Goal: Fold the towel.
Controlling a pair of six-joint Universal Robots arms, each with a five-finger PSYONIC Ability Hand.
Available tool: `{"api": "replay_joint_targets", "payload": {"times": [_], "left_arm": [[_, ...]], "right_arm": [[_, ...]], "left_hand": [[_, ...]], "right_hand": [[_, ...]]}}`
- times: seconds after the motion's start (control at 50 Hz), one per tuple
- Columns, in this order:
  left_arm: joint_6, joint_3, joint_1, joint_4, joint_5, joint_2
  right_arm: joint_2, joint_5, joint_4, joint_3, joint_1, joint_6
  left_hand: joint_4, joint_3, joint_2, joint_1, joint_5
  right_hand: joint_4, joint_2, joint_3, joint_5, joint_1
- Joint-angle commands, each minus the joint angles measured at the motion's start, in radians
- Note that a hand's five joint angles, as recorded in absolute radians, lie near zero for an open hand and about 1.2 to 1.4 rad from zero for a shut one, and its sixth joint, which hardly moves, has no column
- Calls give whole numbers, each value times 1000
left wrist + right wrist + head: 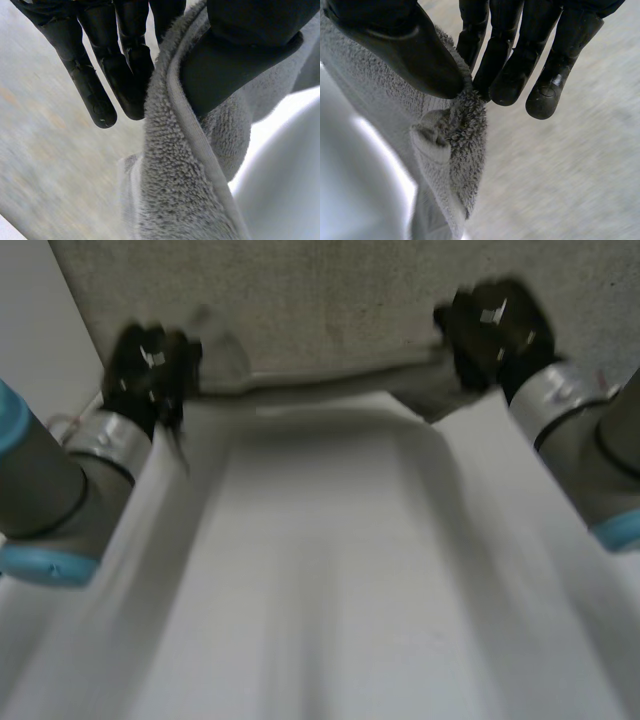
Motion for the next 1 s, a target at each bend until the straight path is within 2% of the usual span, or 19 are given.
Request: {"api": "replay_joint_targets", "payload": {"times": [0.02, 0.08, 0.12, 0.18, 0.32, 0.34, 0.36, 0.38, 0.4, 0.42, 0.44, 0.46, 0.64, 0.72, 0.78, 1.0], "left_arm": [[98, -87, -16, -1, -1, -120], [143, -88, -18, -9, -7, -155], [230, -90, -18, -21, -11, -218], [296, -88, -19, -42, -16, -263], [317, -88, -21, -50, -13, -286], [317, -88, -21, -49, -13, -280], [317, -88, -22, -44, -13, -274], [317, -88, -22, -44, -13, -274], [314, -88, -22, -43, -13, -269], [314, -88, -22, -43, -13, -269], [308, -88, -22, -41, -13, -263], [298, -87, -21, -38, -15, -261], [280, -90, 8, -23, -18, -277], [278, -91, 67, -21, -18, -280], [278, -90, 76, -20, -18, -280], [280, -125, 107, 25, -19, -247]], "right_arm": [[52, -5, 56, 161, 4, -7], [57, -4, 56, 192, 4, -7], [71, -2, 56, 232, -5, -10], [74, -2, 56, 250, -8, -12], [60, -8, 56, 287, -11, -9], [56, -8, 56, 293, -11, -9], [48, -4, 56, 299, -13, -7], [48, -4, 56, 299, -13, -7], [37, -2, 56, 309, -15, -7], [37, -2, 56, 309, -15, -7], [28, -4, 52, 319, -16, -4], [19, -2, 46, 331, -25, -2], [-20, -1, 45, 359, -106, 4], [-24, -8, 45, 362, -160, 4], [-23, -8, 45, 362, -182, 4], [-21, -8, 44, 362, -200, 4]], "left_hand": [[178, 180, 179, 209, 182], [178, 180, 179, 209, 182], [178, 180, 179, 209, 182], [178, 180, 179, 209, 182], [178, 180, 179, 209, 182], [115, 117, 116, 145, 118], [-113, -111, -112, -82, -109], [-115, -113, -114, -85, -112], [-350, -349, -349, -320, -347], [-353, -351, -352, -322, -349], [-527, -525, -526, -497, -524], [-607, -606, -606, -577, -604], [-605, -603, -604, -575, -602], [-588, -586, -587, -557, -584], [-579, -577, -578, -549, -576], [-461, -460, -460, -431, -458]], "right_hand": [[61, 58, 52, 50, 74], [61, 58, 52, 50, 74], [61, 58, 52, 50, 74], [61, 58, 52, 50, 74], [61, 58, 52, 50, 74], [61, 58, 52, 50, 74], [61, 58, 52, 50, 74], [61, 58, 52, 50, 74], [61, 58, 52, 50, 74], [61, 58, 52, 50, 74], [61, 58, 52, 50, 74], [61, 58, 52, 50, 74], [61, 58, 52, 50, 74], [61, 58, 52, 50, 74], [61, 58, 52, 50, 74], [61, 58, 52, 50, 74]]}}
